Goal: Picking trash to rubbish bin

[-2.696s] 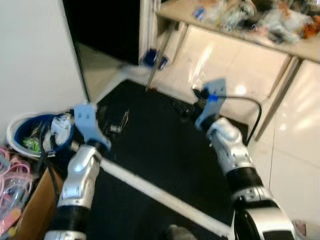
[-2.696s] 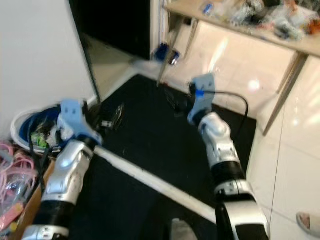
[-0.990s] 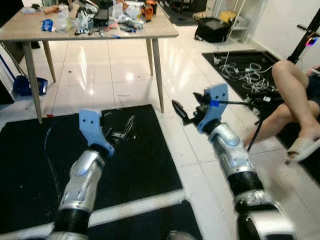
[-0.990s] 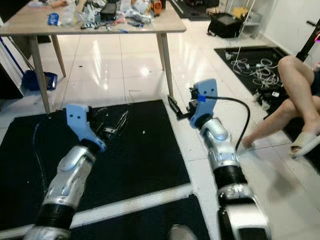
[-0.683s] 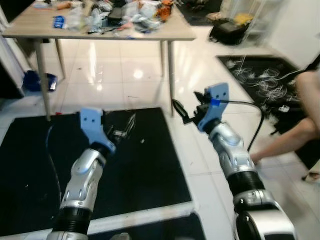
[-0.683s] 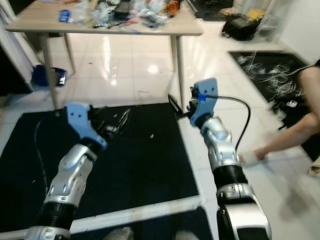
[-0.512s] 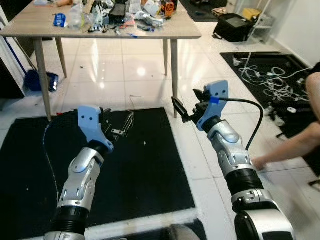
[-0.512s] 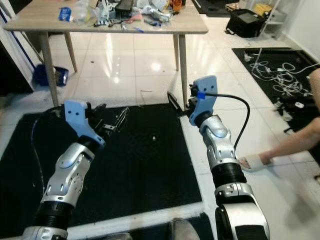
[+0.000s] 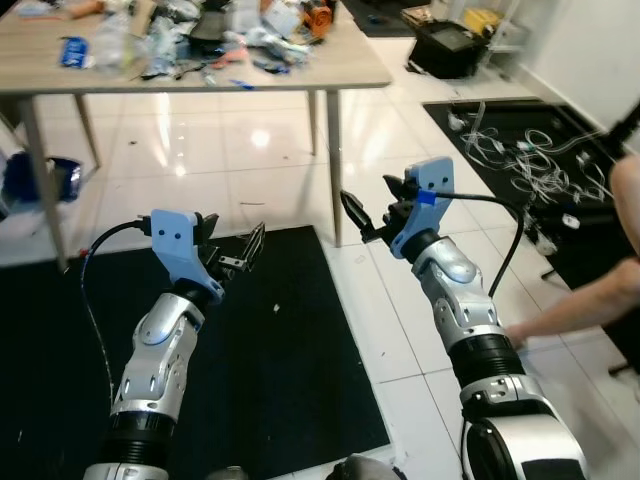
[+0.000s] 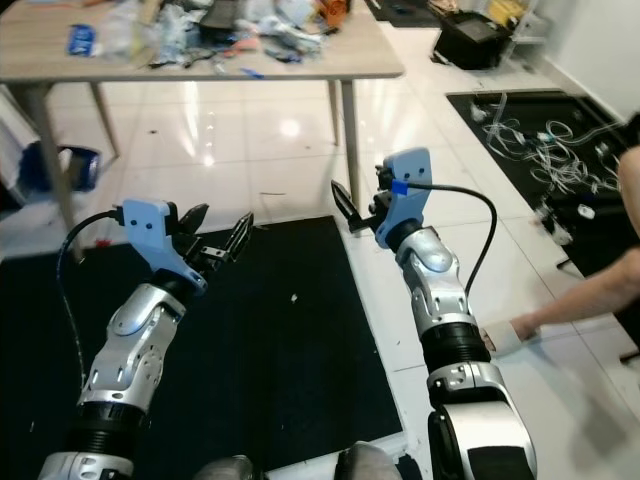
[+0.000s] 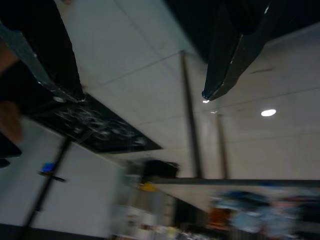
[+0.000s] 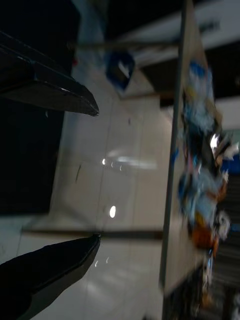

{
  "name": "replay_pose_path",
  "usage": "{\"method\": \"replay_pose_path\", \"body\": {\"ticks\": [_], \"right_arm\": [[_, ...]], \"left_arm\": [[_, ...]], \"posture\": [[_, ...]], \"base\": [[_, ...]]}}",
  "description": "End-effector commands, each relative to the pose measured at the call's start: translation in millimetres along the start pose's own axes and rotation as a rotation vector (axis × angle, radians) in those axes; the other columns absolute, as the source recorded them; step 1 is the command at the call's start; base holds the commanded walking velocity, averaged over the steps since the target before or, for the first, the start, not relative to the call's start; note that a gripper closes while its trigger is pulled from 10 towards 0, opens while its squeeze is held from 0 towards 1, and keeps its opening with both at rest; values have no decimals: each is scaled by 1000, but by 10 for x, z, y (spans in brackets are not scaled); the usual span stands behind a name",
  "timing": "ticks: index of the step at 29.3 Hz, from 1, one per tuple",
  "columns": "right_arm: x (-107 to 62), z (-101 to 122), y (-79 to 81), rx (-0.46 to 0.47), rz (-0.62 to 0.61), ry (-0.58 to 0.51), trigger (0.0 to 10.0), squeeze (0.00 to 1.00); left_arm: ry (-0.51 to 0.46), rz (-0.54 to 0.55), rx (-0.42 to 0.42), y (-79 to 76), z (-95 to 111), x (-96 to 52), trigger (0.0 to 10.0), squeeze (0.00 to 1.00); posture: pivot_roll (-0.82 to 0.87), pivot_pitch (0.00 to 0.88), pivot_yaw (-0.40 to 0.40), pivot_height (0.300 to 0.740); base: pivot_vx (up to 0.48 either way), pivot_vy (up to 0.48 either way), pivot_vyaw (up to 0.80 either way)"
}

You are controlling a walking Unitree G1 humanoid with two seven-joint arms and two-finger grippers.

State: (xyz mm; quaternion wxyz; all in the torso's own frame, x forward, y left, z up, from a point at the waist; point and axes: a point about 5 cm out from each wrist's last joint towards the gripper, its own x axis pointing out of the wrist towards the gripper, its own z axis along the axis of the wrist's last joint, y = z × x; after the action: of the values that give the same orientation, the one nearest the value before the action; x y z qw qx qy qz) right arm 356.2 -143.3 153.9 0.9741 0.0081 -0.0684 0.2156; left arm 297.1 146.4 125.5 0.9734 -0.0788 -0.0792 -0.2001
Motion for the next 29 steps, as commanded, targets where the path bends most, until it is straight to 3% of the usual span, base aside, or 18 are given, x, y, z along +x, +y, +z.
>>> {"method": "replay_pose_path", "body": {"ticks": [1,16,21,29], "right_arm": [[1,17,-25,-1,-11,-4,10000,0],[1,22,-18,-12,-3,-12,10000,0],[-26,43,22,-38,62,-42,10000,0],[-44,23,39,-21,97,-32,10000,0]], "left_arm": [[12,-9,6,-18,-25,-5,10000,0],[5,16,24,7,-18,-2,10000,0],[6,45,41,44,-15,3,10000,0],[0,121,74,145,6,-4,10000,0]], "posture": [[-40,0,-29,740],[-39,0,-33,740],[-37,0,-34,740],[-36,0,-33,740]], "base": [[469,0,0],[469,0,0],[469,0,0],[469,0,781]]}}
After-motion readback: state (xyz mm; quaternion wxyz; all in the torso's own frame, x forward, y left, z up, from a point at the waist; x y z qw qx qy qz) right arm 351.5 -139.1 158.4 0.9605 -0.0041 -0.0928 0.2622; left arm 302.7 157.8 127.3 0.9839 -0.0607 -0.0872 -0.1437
